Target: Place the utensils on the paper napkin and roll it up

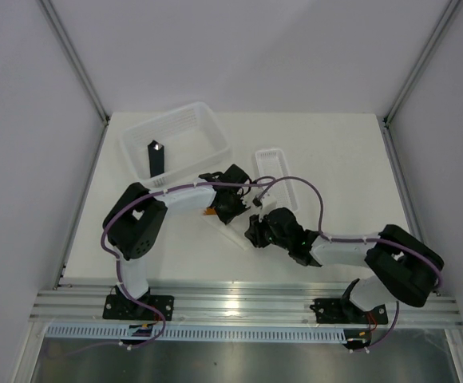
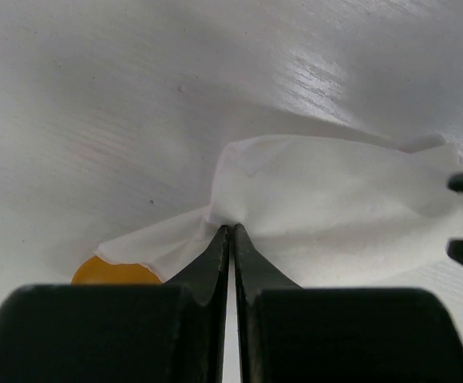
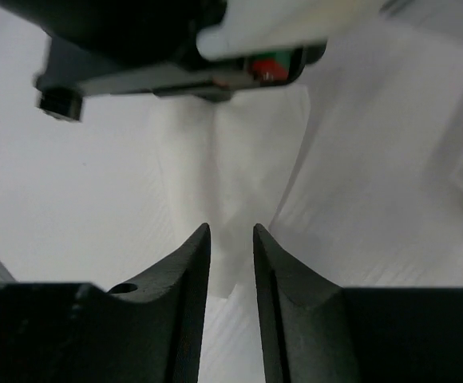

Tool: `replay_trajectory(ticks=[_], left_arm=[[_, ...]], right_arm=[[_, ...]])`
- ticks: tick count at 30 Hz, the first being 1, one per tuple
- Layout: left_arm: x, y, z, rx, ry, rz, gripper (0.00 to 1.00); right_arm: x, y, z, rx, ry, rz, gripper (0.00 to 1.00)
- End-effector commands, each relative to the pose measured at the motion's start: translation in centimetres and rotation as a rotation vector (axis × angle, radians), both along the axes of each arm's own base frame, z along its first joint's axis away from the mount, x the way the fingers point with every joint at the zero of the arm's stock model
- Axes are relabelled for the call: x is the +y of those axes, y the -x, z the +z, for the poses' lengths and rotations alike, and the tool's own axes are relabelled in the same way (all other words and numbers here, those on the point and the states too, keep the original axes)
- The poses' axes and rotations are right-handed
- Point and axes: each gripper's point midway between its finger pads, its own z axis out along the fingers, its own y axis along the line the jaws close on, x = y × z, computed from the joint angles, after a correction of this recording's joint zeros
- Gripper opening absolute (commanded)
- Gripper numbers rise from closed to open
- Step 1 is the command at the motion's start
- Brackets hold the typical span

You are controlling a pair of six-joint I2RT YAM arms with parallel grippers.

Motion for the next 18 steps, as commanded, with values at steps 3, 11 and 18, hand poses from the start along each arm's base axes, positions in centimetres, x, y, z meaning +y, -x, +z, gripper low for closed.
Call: replay_trajectory(ticks=[3, 11, 18], left_arm=[[1.1, 0.7, -1.9, 0.038, -0.049, 0.008, 0.04], [1.0, 0.7, -2.0, 0.041, -0.047, 0.004, 0.04], [1.1, 0.8, -2.1, 0.043, -0.049, 0.001, 0.04]], right_arm=[[1.9, -1.0, 0.0, -0.040, -0.029, 0.046, 0.33], [1.6, -2.0, -1.7, -0.026, 0.018, 0.012, 0.33], [1.7, -2.6, 3.2, -0.154, -0.009, 0.009, 0.33]])
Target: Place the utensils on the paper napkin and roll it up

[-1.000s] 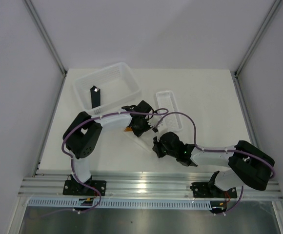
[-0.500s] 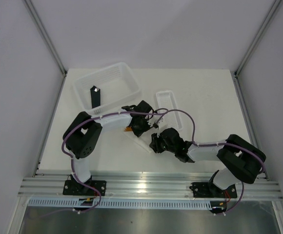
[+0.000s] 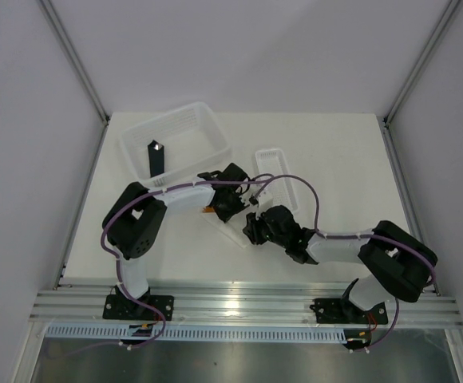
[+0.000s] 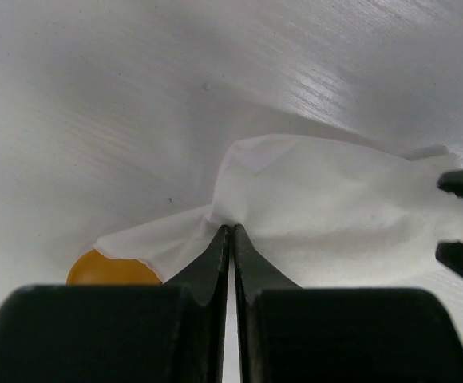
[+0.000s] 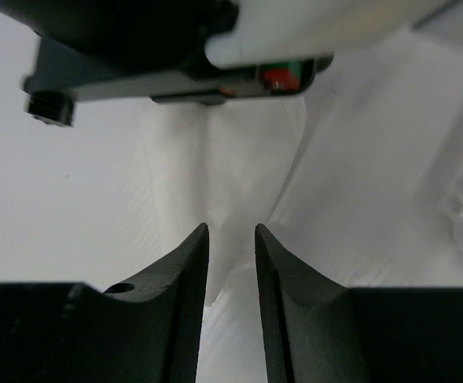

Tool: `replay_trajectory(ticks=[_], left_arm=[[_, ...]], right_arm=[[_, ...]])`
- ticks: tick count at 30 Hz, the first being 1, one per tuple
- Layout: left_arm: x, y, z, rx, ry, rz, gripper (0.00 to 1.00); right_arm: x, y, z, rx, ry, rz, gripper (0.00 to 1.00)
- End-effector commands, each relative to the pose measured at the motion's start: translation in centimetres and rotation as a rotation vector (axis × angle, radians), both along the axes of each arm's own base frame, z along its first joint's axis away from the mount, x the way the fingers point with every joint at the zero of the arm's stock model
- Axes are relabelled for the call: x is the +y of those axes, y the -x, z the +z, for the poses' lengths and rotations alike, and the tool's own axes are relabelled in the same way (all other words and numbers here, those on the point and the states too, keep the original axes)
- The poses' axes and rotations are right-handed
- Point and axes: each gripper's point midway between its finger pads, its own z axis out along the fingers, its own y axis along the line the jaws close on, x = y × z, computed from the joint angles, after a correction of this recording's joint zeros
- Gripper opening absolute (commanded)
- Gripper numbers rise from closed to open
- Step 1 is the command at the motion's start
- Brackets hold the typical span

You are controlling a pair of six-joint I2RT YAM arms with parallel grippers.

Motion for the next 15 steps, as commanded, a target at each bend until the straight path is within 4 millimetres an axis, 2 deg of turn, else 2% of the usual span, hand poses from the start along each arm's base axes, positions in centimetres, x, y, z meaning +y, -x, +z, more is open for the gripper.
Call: replay_trajectory(ticks=[1, 5, 6, 8, 9, 12, 15], left_arm=[[0.9, 1.4, -2.1, 0.058, -0.049, -0.015, 0.04], [0.9, 1.3, -2.1, 0.057, -0.052, -0.014, 0.04], [0.9, 1.3, -2.1, 0.057, -0.052, -0.012, 0.04], [0.9, 1.3, -2.0, 0.055, -0.050, -0.012, 0.04], [0.8, 1.2, -2.0, 0.055, -0.050, -0.012, 0.04], [0.9, 1.3, -2.1, 0.056, -0.051, -0.014, 0.04], [0.9, 1.4, -2.1, 0.059, -0.051, -0.011, 0.04]], right_arm=[[1.5, -1.7, 5.3, -0.144, -0.073, 0.004, 0.34], [2.7, -1.8, 4.8, -0.156, -0.095, 0.051, 0.36], [2.7, -1.7, 3.3, -0.134, -0.076, 0.051, 0.36], [3.1, -1.8, 2.6, -0.128, -0.090, 0.071, 0.36], [3.0, -1.8, 1.4, -0.112, -0.071, 0.070, 0.36], [3.7, -1.7, 0.5, -0.091, -0.080, 0.104, 0.38], [3.4, -2.3, -1.2, -0.032, -0.031, 0.059, 0.38]])
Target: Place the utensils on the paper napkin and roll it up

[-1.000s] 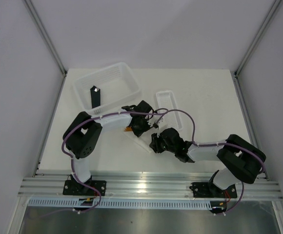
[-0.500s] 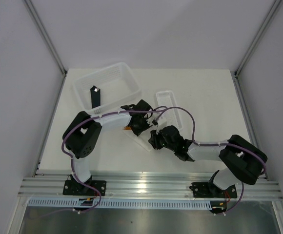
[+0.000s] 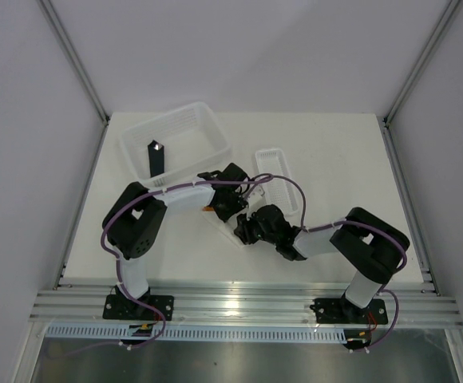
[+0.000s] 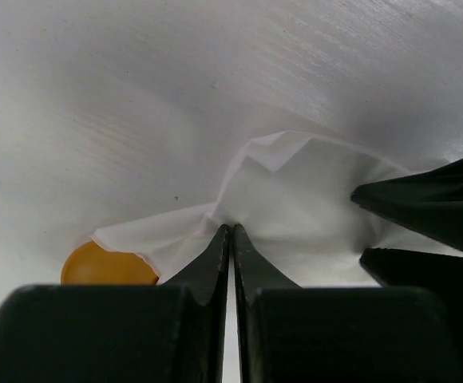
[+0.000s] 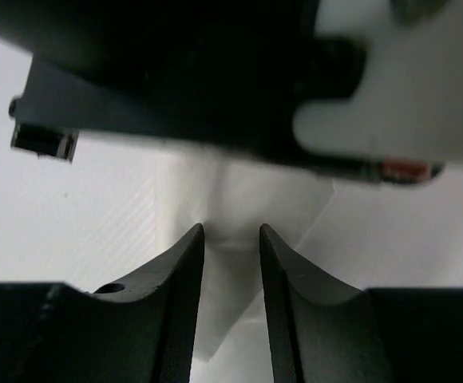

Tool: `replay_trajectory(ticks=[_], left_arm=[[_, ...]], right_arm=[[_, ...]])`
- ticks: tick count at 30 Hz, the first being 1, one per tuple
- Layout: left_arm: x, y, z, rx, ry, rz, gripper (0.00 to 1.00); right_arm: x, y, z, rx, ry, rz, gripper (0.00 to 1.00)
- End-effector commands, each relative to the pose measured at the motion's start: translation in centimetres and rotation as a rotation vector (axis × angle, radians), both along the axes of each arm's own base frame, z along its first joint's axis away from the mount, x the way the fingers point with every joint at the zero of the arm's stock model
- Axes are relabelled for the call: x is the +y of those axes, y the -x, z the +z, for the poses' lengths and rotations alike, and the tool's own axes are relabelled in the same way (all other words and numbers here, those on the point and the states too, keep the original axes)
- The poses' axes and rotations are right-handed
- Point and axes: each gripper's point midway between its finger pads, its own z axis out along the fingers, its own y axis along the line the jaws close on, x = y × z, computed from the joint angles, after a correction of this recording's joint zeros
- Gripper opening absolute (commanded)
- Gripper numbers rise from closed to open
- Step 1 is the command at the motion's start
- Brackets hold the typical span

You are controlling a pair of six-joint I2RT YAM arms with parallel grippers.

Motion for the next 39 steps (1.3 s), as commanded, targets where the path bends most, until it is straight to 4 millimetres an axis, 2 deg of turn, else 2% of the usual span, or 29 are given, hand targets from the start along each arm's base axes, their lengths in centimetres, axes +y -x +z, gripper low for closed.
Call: replay_trajectory(ticks=[1, 2, 3, 6, 8, 10, 15, 19, 21, 25, 30, 34, 39], left_arm=[[0.7, 1.5, -2.0, 0.064, -0.040, -0.016, 0.04], [0.7, 1.4, -2.0, 0.061, -0.038, -0.017, 0.04], [0.7, 1.5, -2.0, 0.061, -0.039, -0.020, 0.04], [0.7, 1.6, -2.0, 0.064, -0.035, -0.020, 0.04], [0.7, 1.6, -2.1, 0.064, -0.037, -0.025, 0.04], [0.7, 1.5, -2.0, 0.061, -0.036, -0.023, 0.04], [0.8, 1.5, -2.0, 0.061, -0.037, -0.019, 0.04], [0.7, 1.5, -2.0, 0.062, -0.033, -0.020, 0.04], [0.8, 1.6, -2.1, 0.066, -0.037, -0.020, 0.04], [0.7, 1.6, -2.0, 0.064, -0.035, -0.020, 0.04], [0.8, 1.4, -1.8, 0.072, -0.022, -0.005, 0.04], [1.2, 0.8, -1.3, 0.067, -0.014, 0.019, 0.04], [1.2, 0.6, -1.0, 0.061, -0.005, 0.028, 0.04]], right_arm=[[0.8, -1.2, 0.1, 0.021, -0.013, -0.031, 0.38], [0.2, -0.7, -0.6, 0.046, 0.004, -0.037, 0.39], [-0.3, -1.0, -0.7, 0.047, 0.016, -0.069, 0.41], [-1.3, 0.1, -1.4, 0.082, 0.076, -0.084, 0.47], [-2.0, 0.0, -1.6, 0.075, 0.111, -0.110, 0.48], [-1.9, -0.4, -1.3, 0.055, 0.120, -0.116, 0.49], [-0.6, -2.1, 1.4, -0.018, 0.105, -0.099, 0.49], [-1.3, -2.0, -0.1, 0.045, 0.113, -0.101, 0.49], [-1.5, -1.3, -1.5, 0.087, 0.122, -0.087, 0.49], [-1.4, -0.1, -3.2, 0.157, 0.116, -0.049, 0.48], [-1.6, 1.1, -4.1, 0.235, 0.119, -0.032, 0.44], [-2.8, 2.6, -5.4, 0.301, 0.167, -0.026, 0.44], [-4.4, 3.5, -7.0, 0.359, 0.234, -0.080, 0.47]])
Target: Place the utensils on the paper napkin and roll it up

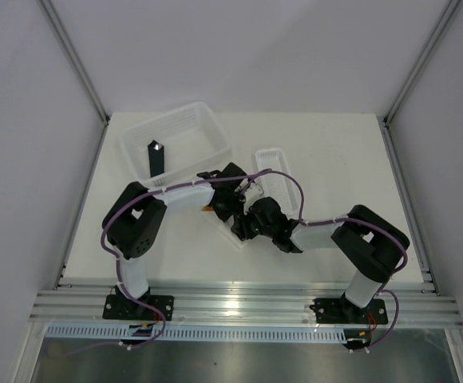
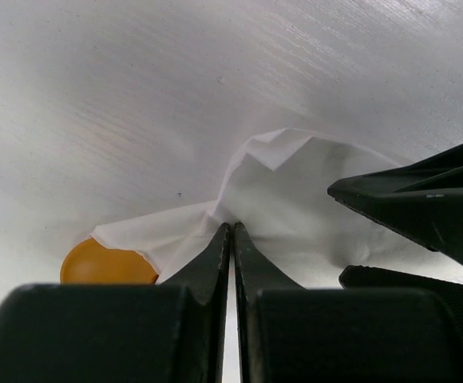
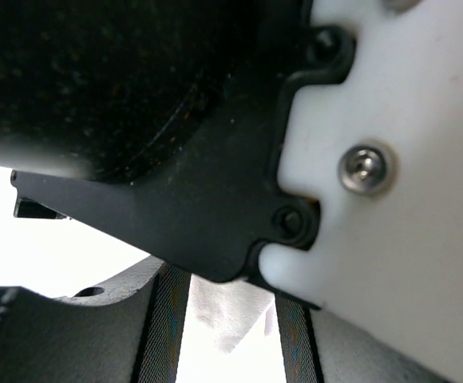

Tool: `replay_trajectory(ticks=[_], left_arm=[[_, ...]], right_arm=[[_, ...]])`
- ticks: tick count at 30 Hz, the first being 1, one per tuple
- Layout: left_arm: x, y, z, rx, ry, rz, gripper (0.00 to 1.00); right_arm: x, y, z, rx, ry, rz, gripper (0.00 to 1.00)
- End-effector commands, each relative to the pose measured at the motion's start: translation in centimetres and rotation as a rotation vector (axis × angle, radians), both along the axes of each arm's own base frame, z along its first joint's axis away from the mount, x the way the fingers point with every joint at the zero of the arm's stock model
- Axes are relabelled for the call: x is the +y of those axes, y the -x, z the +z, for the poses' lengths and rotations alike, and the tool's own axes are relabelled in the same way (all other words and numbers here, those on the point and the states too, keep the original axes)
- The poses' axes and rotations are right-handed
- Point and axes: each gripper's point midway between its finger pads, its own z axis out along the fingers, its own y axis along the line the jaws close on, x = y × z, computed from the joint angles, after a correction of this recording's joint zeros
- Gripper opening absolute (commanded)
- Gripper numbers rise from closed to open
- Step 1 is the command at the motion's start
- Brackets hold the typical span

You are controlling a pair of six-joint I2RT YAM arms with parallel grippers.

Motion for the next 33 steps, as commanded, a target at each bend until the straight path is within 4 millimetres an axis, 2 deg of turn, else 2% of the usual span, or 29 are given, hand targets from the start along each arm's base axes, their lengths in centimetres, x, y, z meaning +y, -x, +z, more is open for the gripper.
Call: replay_trajectory(ticks=[1, 7, 8, 9, 10, 12, 15, 22, 27, 28, 31, 33], left_arm=[[0.8, 1.0, -0.9, 0.062, -0.003, 0.015, 0.04], [0.5, 0.7, 0.1, 0.069, 0.031, 0.037, 0.05], [0.7, 0.9, 0.0, 0.079, 0.024, 0.042, 0.05], [0.8, 0.9, 0.0, 0.079, 0.023, 0.044, 0.05], [0.8, 0.9, -0.1, 0.079, 0.021, 0.045, 0.05], [1.0, 1.2, -0.6, 0.089, 0.010, 0.043, 0.05], [1.0, 0.9, -0.6, 0.083, 0.007, 0.046, 0.05], [1.0, 0.6, -0.5, 0.068, 0.007, 0.041, 0.05], [0.9, 0.6, -0.4, 0.063, 0.013, 0.038, 0.05], [1.0, 0.7, -0.5, 0.064, 0.011, 0.041, 0.05], [1.0, 0.8, -0.8, 0.070, 0.015, 0.047, 0.05], [1.1, 1.2, -1.2, 0.088, 0.009, 0.048, 0.05]], right_arm=[[-5.4, 4.4, -7.4, 0.281, 0.230, -0.096, 0.47], [-5.7, 5.0, -8.0, 0.280, 0.252, -0.103, 0.46], [-5.7, 4.9, -7.7, 0.254, 0.250, -0.113, 0.46], [-5.1, 4.1, -6.0, 0.187, 0.201, -0.116, 0.46], [-5.3, 4.7, -5.8, 0.171, 0.197, -0.107, 0.47], [-4.9, 4.2, -4.1, 0.115, 0.156, -0.115, 0.47], [-5.0, 4.1, -3.6, 0.090, 0.153, -0.118, 0.47], [-4.3, 3.9, -4.4, 0.094, 0.175, -0.104, 0.48], [-3.0, 2.9, -2.2, 0.073, 0.117, -0.095, 0.48], [-3.3, 2.3, -2.1, 0.081, 0.111, -0.115, 0.48], [-4.2, 1.9, -3.4, 0.151, 0.125, -0.163, 0.48], [-4.8, 2.5, -4.6, 0.204, 0.140, -0.175, 0.48]])
